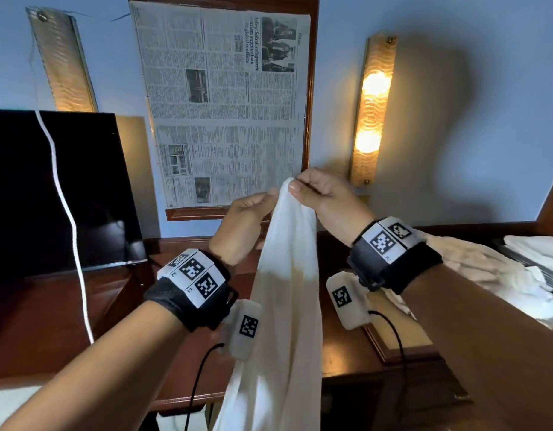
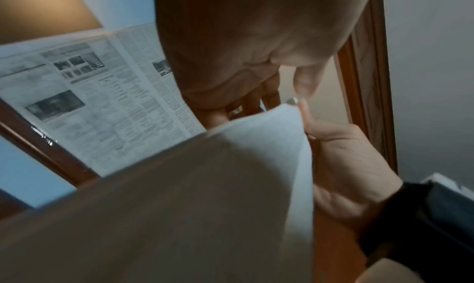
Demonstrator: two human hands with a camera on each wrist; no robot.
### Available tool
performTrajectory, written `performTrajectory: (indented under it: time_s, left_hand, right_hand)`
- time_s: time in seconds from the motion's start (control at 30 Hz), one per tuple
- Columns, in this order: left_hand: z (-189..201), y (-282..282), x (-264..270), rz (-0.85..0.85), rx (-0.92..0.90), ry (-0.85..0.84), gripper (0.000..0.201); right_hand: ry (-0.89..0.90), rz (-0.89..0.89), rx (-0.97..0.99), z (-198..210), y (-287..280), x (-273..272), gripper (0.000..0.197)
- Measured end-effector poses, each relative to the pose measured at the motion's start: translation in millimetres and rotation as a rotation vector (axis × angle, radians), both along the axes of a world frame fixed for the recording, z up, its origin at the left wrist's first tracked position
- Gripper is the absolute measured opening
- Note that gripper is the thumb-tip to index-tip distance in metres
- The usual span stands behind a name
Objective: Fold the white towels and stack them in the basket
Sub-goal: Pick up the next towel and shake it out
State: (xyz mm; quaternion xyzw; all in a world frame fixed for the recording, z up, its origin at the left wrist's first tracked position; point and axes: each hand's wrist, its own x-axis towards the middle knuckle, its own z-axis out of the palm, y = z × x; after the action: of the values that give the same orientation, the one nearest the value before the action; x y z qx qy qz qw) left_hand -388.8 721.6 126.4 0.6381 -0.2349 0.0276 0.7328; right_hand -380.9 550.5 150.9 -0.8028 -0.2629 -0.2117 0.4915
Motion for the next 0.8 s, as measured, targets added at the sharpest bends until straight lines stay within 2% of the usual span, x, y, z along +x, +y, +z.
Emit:
performTrajectory:
  time_s: [0.07, 0.13, 0.2, 0.3, 0.47, 0.57, 0.7, 0.8]
  left_hand:
    - [-8.5, -5.1, -8.1, -0.004, 0.004, 0.048, 0.034]
    - [-16.0, -9.6, -9.0, 0.041, 0.159, -0.093, 0.031]
    - [-19.9, -11.4, -3.3, 0.083, 0.28, -0.198, 0.039]
    - [-16.1, -12.3, 4.9, 0.122, 0.34, -0.272, 0.038]
    - [-6.3, -24.6, 11.8, 0.153, 0.358, -0.303, 0.026]
    - [-5.6, -19.1, 22.5, 0.206, 0.398, -0.3, 0.024]
    - [-12.0, -8.6, 40.5, 0.266, 0.426, -0.309, 0.029]
    - [-17.6, -7.8, 48.2, 0.287, 0.427, -0.277, 0.031]
  right_hand:
    - [0.01, -0.001, 0.021, -7.8, -3.7, 1.5, 0.015]
    - [0.01, 0.003, 0.011, -14.5, -5.0, 1.7, 0.015]
    - [0.01, -0.019, 0.004, -20.0, -7.5, 1.4, 0.016]
    - [-0.014, -0.023, 0.046, -23.6, -13.8, 2.2, 0.018]
    - [0.069, 0.022, 0.148, -42.3, -24.6, 11.5, 0.045]
    - [0.198, 0.063, 0.133, -79.0, -42.6, 9.9, 0.028]
    - [0.424, 0.127, 0.108, -140.8, -67.6, 12.1, 0.018]
    - [0.406, 0.085, -0.02, -181.8, -81.9, 22.6, 0.01]
